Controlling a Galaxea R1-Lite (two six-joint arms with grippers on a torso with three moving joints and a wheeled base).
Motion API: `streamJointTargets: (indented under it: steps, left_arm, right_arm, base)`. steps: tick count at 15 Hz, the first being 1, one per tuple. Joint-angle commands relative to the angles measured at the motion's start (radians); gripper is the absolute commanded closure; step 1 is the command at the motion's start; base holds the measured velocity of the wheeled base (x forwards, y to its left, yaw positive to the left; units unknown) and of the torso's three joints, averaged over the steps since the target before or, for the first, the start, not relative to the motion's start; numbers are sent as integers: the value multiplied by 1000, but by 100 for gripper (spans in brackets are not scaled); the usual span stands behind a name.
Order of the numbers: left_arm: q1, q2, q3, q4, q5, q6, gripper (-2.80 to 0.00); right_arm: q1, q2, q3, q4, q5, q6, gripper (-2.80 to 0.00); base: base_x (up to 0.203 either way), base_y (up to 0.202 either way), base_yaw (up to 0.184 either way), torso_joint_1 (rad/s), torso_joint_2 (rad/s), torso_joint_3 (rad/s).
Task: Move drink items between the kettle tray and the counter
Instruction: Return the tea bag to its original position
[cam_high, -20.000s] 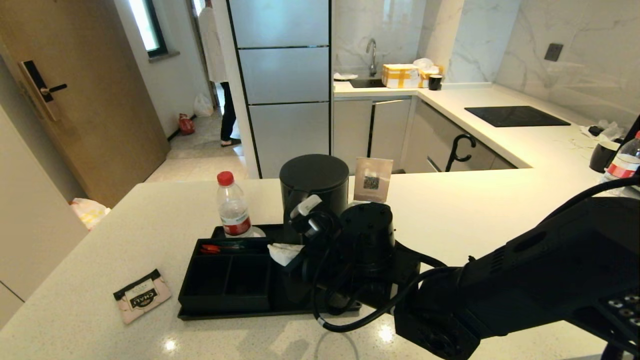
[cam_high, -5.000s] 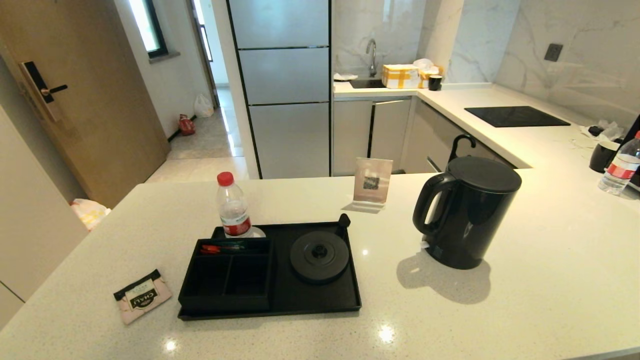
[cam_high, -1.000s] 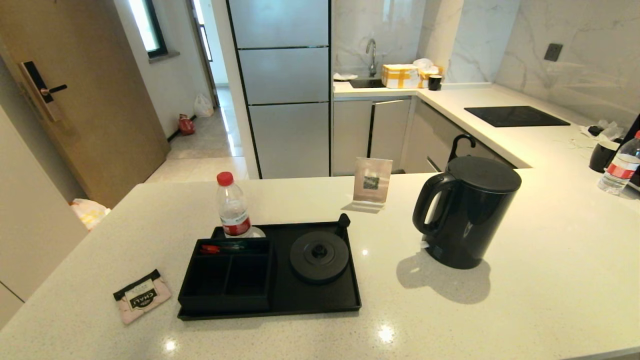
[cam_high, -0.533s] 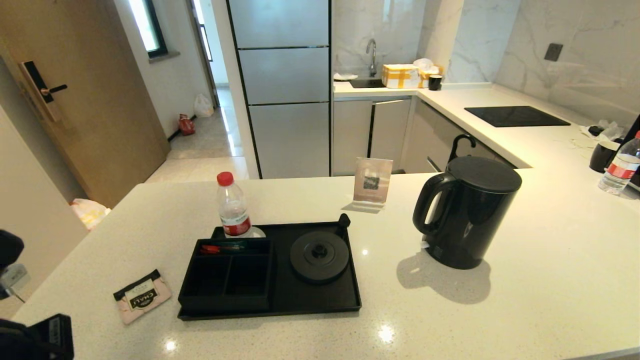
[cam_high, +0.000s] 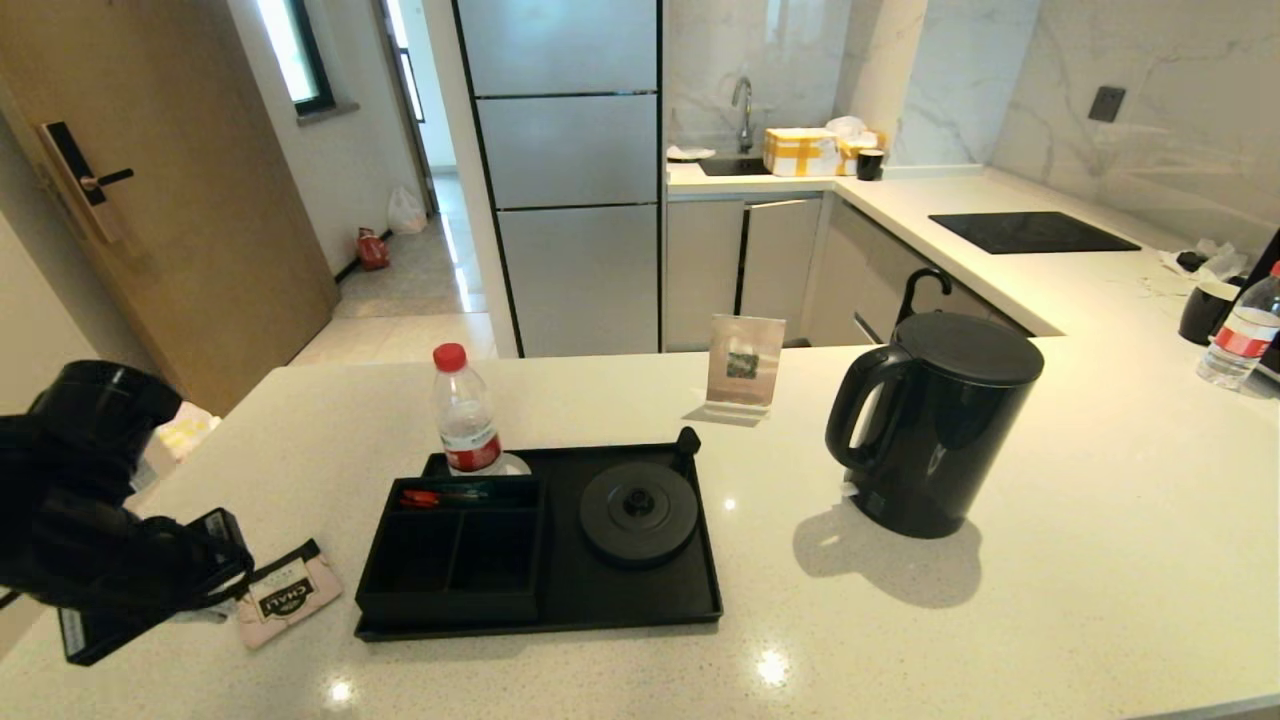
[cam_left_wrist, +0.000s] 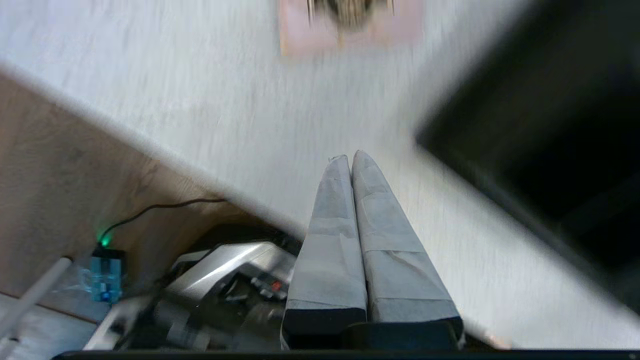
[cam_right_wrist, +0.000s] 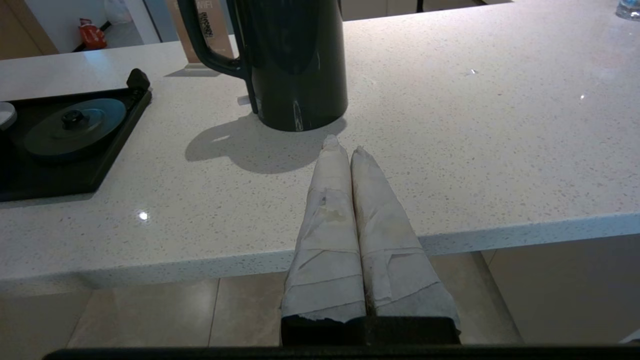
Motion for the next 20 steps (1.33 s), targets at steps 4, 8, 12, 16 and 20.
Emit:
streamJointTargets:
  steps: [4,8,12,16,20]
  left_arm:
    - [163,256,-21,-191,-6,18,0]
    - [219,277,-38,-246,-119,46,0]
    - [229,283,-18,-274,-140,63,0]
    - [221,285,-13,-274,-144,73,-280]
    - [212,282,-2,-276,-149,89,-280]
  right_arm:
    - [0,1,0,0,0,0,0]
    - [0,1,0,0,0,0,0]
    - [1,1,0,0,0,0,0]
    - [0,1,0,0,0,0,0]
    - [0,1,0,0,0,0,0]
  base:
    - [0,0,0,0,0,0]
    - [0,0,0,0,0,0]
    - [0,0,0,0,0,0]
    - [0,0,0,0,0,0]
    - [0,0,0,0,0,0]
